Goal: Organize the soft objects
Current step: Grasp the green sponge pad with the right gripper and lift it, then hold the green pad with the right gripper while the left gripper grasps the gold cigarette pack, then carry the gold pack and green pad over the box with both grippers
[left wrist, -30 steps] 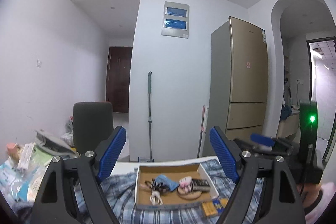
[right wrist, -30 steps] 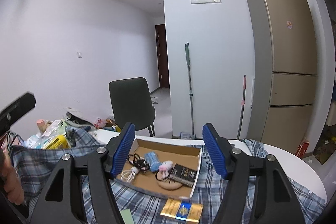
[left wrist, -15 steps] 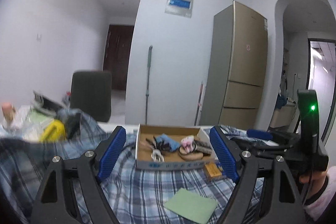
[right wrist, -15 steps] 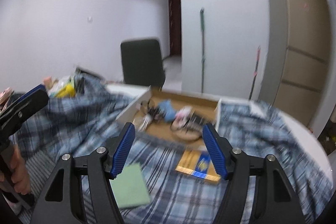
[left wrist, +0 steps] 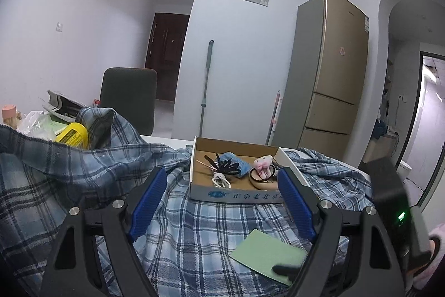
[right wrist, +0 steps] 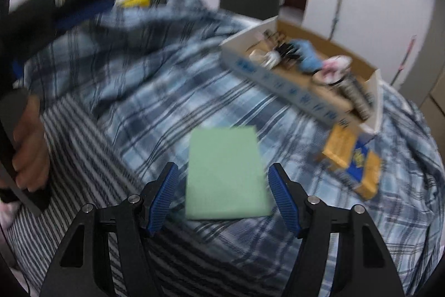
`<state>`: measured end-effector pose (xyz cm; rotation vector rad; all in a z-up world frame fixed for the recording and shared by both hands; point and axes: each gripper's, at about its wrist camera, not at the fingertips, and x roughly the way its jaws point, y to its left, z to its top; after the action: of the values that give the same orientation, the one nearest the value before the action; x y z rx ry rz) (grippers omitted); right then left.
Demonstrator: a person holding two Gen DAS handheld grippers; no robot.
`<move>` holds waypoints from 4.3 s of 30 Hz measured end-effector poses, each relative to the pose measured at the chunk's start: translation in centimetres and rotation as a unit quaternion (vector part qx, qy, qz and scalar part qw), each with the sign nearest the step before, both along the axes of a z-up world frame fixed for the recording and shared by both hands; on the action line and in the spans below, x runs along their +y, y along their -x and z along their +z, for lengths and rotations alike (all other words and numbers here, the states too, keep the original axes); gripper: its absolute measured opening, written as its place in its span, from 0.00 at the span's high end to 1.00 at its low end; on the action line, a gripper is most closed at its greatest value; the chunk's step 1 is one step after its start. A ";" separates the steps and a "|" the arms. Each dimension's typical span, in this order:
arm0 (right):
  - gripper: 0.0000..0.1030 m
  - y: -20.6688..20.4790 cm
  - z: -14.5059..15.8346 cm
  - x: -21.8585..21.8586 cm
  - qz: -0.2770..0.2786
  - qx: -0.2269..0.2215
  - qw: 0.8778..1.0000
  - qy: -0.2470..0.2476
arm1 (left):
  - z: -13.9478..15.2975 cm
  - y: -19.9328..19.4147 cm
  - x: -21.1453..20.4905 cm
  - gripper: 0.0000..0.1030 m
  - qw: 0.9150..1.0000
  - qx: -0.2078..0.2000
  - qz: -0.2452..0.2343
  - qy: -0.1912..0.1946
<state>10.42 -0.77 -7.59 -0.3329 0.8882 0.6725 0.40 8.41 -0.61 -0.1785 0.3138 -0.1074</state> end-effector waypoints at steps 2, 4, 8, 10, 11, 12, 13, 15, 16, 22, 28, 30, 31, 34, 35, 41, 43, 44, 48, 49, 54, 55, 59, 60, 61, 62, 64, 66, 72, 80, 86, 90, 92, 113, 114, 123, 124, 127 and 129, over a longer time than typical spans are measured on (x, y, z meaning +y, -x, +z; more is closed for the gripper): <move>0.36 0.1 -0.7 0.1 0.003 0.007 1.000 0.007 | -0.1 -0.1 -0.1 0.18 1.000 0.003 -0.002 -0.002; 0.36 0.1 -1.3 0.3 0.009 0.014 1.000 0.017 | -0.1 -0.3 -0.2 0.16 1.000 0.004 -0.004 -0.004; 0.35 -0.3 -1.7 0.4 0.003 0.007 1.000 0.023 | -0.2 -0.4 -0.4 0.11 1.000 0.007 -0.006 -0.008; 0.26 -0.4 -1.6 0.2 -0.005 0.004 1.000 0.023 | -0.2 -0.5 -0.5 0.03 1.000 0.010 -0.007 -0.010; 0.25 -0.4 -1.7 0.2 -0.007 0.003 1.000 0.021 | -0.2 -0.5 -0.6 0.00 1.000 0.011 -0.006 -0.011; 0.25 -0.5 -1.7 0.1 -0.007 0.007 1.000 0.021 | -0.2 -0.5 -0.7 0.00 1.000 0.011 -0.006 -0.013; 0.25 -0.5 -1.9 0.1 -0.006 0.012 1.000 0.022 | -0.2 -0.5 -0.7 0.00 1.000 0.010 -0.005 -0.014; 0.25 -0.8 -2.1 0.1 -0.008 0.021 1.000 0.019 | -0.2 -0.5 -0.8 0.00 1.000 0.010 -0.002 -0.017; 0.26 -0.9 -2.2 0.1 -0.009 0.025 1.000 0.016 | -0.3 -0.5 -0.8 0.00 1.000 0.011 -0.003 -0.017; 0.33 -0.5 -2.2 0.5 0.000 0.011 1.000 0.022 | -0.4 -0.7 -0.5 0.00 1.000 0.017 -0.001 -0.012; 0.33 -0.1 -0.6 -0.4 -0.008 -0.021 1.000 0.011 | -0.5 -0.8 -0.3 0.00 1.000 0.020 0.001 -0.008; 0.33 -0.3 0.2 -0.9 -0.016 -0.025 1.000 0.001 | -0.5 -0.8 -0.2 0.00 1.000 0.020 0.004 -0.007; 0.33 -0.4 0.6 -1.3 -0.019 -0.026 0.999 -0.004 | -0.5 -0.8 -0.1 0.00 1.000 0.020 0.004 -0.007; 0.33 -0.6 2.0 -2.6 -0.029 -0.046 0.998 -0.015 | -0.6 -1.0 -0.3 0.00 1.000 0.025 0.002 -0.012; 0.33 -0.7 2.5 -3.2 -0.033 -0.055 0.998 -0.017 | -0.6 -1.0 -0.4 0.00 1.000 0.024 0.001 -0.013; 0.33 -0.9 5.8 -8.0 -0.094 -0.137 0.984 -0.059 | -0.6 -0.8 -0.8 0.00 1.000 0.019 -0.006 -0.023; 0.33 -0.8 6.3 -9.7 -0.120 -0.161 0.976 -0.089 | -0.6 -0.8 -1.0 0.00 0.999 0.021 -0.006 -0.025; 0.33 -0.8 6.4 -10.4 -0.131 -0.178 0.971 -0.094 | -0.6 -0.8 -1.0 0.00 0.999 0.021 -0.007 -0.026; 0.33 -0.9 6.8 -13.1 -0.173 -0.214 0.953 -0.131 | -0.7 -0.9 -1.1 0.00 0.999 0.024 -0.007 -0.027; 0.33 -1.0 6.9 -13.7 -0.183 -0.216 0.948 -0.143 | -0.7 -0.9 -1.1 0.00 0.999 0.025 -0.007 -0.027; 0.33 -1.1 6.8 -14.4 -0.209 -0.231 0.938 -0.152 | -0.7 -0.9 -1.1 0.00 0.999 0.029 -0.014 -0.029; 0.33 -1.1 6.8 -14.4 -0.209 -0.231 0.938 -0.151 | -0.6 -1.0 -1.3 0.00 0.999 0.031 -0.014 -0.034; 0.33 -0.7 6.9 -14.8 -0.213 -0.238 0.934 -0.158 | -0.3 -0.9 -2.5 0.00 0.997 0.032 -0.013 -0.063; 0.33 -0.7 6.9 -14.8 -0.215 -0.238 0.934 -0.159 | 0.0 -0.7 -3.1 0.00 0.997 0.025 -0.017 -0.074; 0.33 -0.6 6.8 -15.0 -0.218 -0.238 0.933 -0.158 | 0.2 -0.7 -3.5 0.00 0.996 0.022 -0.021 -0.084; 0.33 -0.6 6.8 -15.1 -0.224 -0.239 0.932 -0.157 | 0.5 -0.8 -4.1 0.00 0.995 0.023 -0.023 -0.095; 0.33 -0.5 6.7 -15.4 -0.236 -0.243 0.927 -0.159 | 1.0 -1.3 -5.1 0.00 0.993 0.026 -0.030 -0.107; 0.33 -0.4 6.7 -15.8 -0.250 -0.245 0.923 -0.160 | 1.5 -2.1 -6.3 0.00 0.993 0.039 -0.034 -0.109; 0.33 -0.8 6.6 -16.9 -0.311 -0.238 0.909 -0.141 | 0.9 -5.5 -10.8 0.00 0.990 0.094 -0.052 -0.090; 0.33 -0.7 7.3 -20.2 -0.362 -0.219 0.890 -0.171 | -2.6 -10.3 -16.6 0.00 0.974 0.176 -0.089 -0.110; 0.33 -1.4 6.7 -20.3 -0.365 -0.192 0.896 -0.162 | -5.7 -12.8 -18.7 0.00 0.957 0.243 -0.126 -0.092; 0.33 -2.1 6.3 -20.9 -0.372 -0.171 0.897 -0.167 | -7.4 -14.5 -19.4 0.00 0.949 0.279 -0.127 -0.076; 0.33 -2.5 6.0 -21.1 -0.375 -0.160 0.897 -0.168 | -7.9 -15.1 -19.5 0.00 0.947 0.290 -0.124 -0.067; 0.33 -3.0 5.5 -20.6 -0.377 -0.142 0.901 -0.158 | -10.0 -18.3 -21.3 0.06 0.935 0.328 -0.106 -0.085; 0.33 -3.0 5.5 -20.6 -0.378 -0.142 0.901 -0.158 | -9.8 -18.1 -21.2 0.12 0.937 0.322 -0.103 -0.088; 0.33 -3.0 5.5 -20.6 -0.376 -0.147 0.901 -0.159 | -7.3 -14.5 -19.7 0.12 0.947 0.276 -0.136 -0.089; 0.33 -2.9 5.5 -20.6 -0.375 -0.150 0.901 -0.159 | -6.8 -13.8 -19.4 0.12 0.950 0.265 -0.138 -0.091; 0.33 -2.4 5.8 -20.4 -0.368 -0.161 0.901 -0.161 | -5.3 -11.5 -18.6 0.12 0.959 0.222 -0.141 -0.106; 0.33 -2.2 6.1 -20.3 -0.359 -0.171 0.903 -0.165 | -3.8 -9.6 -17.7 0.12 0.969 0.174 -0.137 -0.109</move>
<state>12.61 -21.04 -1.51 0.1867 0.4861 0.0579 9.98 -9.31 -4.43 0.0689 0.6972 -0.3153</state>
